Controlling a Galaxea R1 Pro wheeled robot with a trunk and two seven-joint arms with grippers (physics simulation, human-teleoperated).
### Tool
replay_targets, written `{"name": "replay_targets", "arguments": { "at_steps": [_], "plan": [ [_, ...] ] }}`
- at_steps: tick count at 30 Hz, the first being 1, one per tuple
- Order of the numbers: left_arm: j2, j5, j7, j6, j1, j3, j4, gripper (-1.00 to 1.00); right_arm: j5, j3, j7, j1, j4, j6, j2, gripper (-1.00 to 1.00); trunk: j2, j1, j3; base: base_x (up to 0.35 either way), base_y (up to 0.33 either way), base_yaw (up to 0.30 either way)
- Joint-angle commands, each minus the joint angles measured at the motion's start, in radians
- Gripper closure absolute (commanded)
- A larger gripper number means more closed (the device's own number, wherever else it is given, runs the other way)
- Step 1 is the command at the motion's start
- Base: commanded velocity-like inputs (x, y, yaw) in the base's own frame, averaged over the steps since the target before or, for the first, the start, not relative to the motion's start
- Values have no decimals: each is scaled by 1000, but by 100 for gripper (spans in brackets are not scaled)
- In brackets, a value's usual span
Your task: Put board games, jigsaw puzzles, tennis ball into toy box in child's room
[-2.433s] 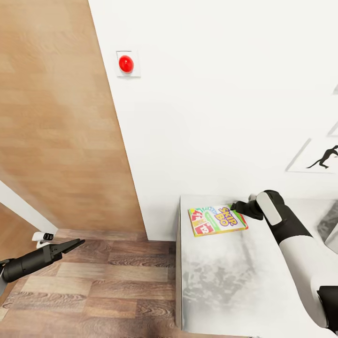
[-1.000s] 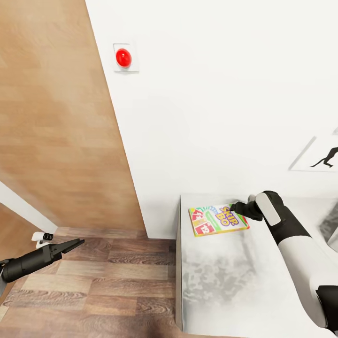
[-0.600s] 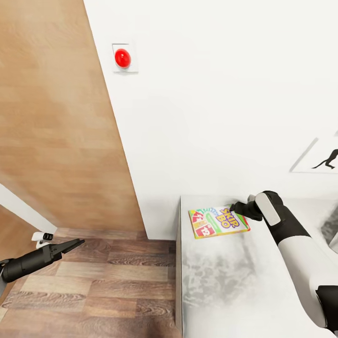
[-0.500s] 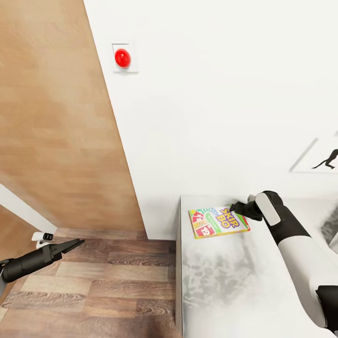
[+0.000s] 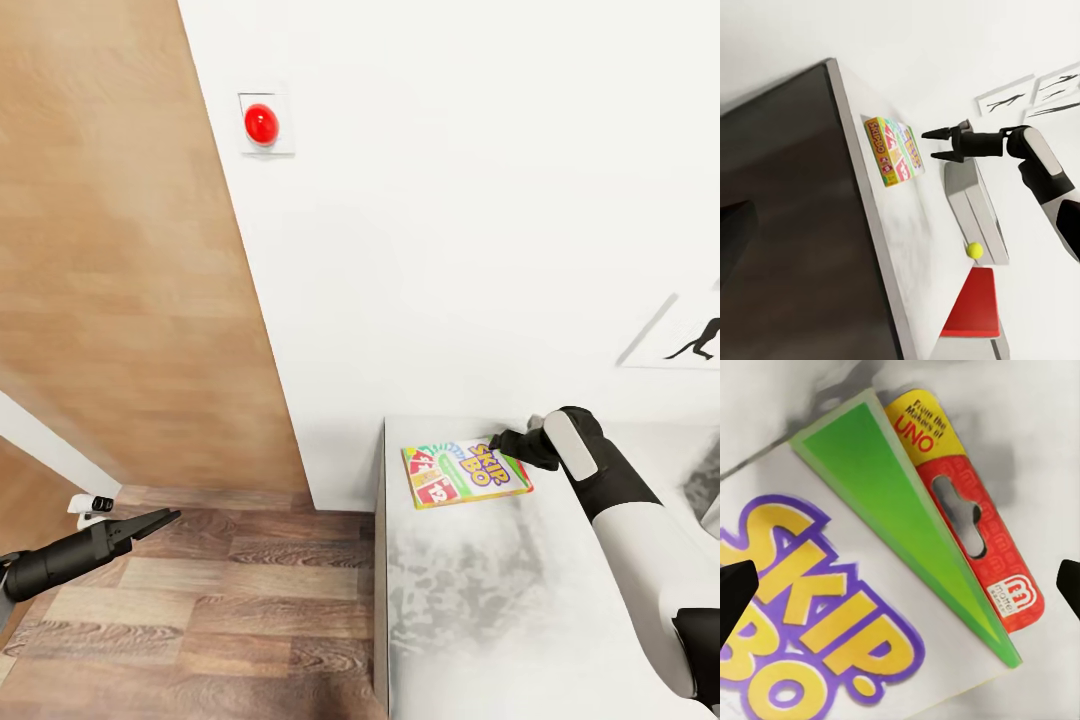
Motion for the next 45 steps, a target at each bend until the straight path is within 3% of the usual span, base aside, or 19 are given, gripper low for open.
{"name": "replay_targets", "arguments": {
  "at_steps": [1,17,45],
  "plan": [
    [0,-1,-4,11,-1,0,0,-100,-10,4,-10,-1,-1,1,-1,-100,-2,1,-2,0,0,0],
    [1,-1,-4,11,-1,0,0,-100,-10,5,-10,-1,-1,1,-1,-100,-2,1,-18,0,0,0],
    [1,-1,-4,11,-1,0,0,-100,-10,5,-10,-1,-1,1,-1,-100,-2,1,-20,-35,57,0]
  ]
}}
